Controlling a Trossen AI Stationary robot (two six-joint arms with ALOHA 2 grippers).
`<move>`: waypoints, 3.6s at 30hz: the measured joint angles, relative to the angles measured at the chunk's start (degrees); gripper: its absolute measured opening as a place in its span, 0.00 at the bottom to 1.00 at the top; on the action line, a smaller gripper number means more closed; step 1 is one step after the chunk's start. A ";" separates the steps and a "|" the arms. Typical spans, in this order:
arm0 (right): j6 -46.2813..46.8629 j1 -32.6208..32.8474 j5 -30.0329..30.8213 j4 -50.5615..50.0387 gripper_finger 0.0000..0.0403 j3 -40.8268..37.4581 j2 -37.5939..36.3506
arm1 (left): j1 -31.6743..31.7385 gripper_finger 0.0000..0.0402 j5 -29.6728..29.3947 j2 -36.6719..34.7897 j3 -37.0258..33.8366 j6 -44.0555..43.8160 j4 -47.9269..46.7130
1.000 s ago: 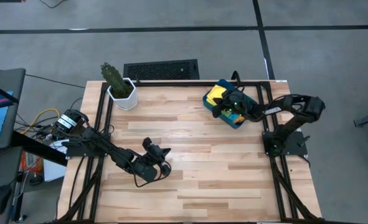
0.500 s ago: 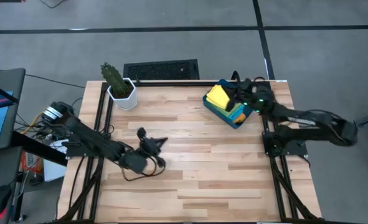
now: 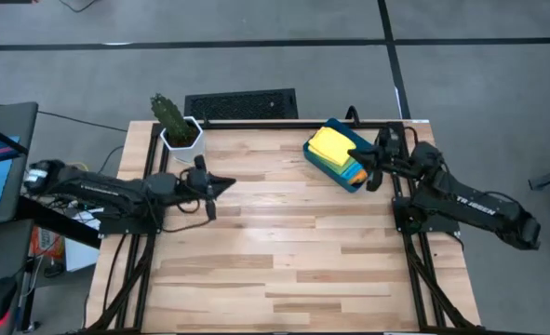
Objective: Fold microfiber towels
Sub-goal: Return to Home Position
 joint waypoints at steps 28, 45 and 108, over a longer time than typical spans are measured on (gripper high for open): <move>2.62 -0.38 16.14 15.87 0.07 -16.37 -2.67 | 22.07 0.00 10.97 -39.64 -16.80 -8.34 -19.29; 2.59 -0.34 16.32 7.76 0.08 -16.40 -2.61 | 16.35 0.00 9.46 -49.13 -20.36 -3.78 -27.99; 2.62 -0.32 16.30 4.35 0.08 -16.42 -2.61 | 16.37 0.00 8.97 -49.13 -20.45 -4.45 -28.18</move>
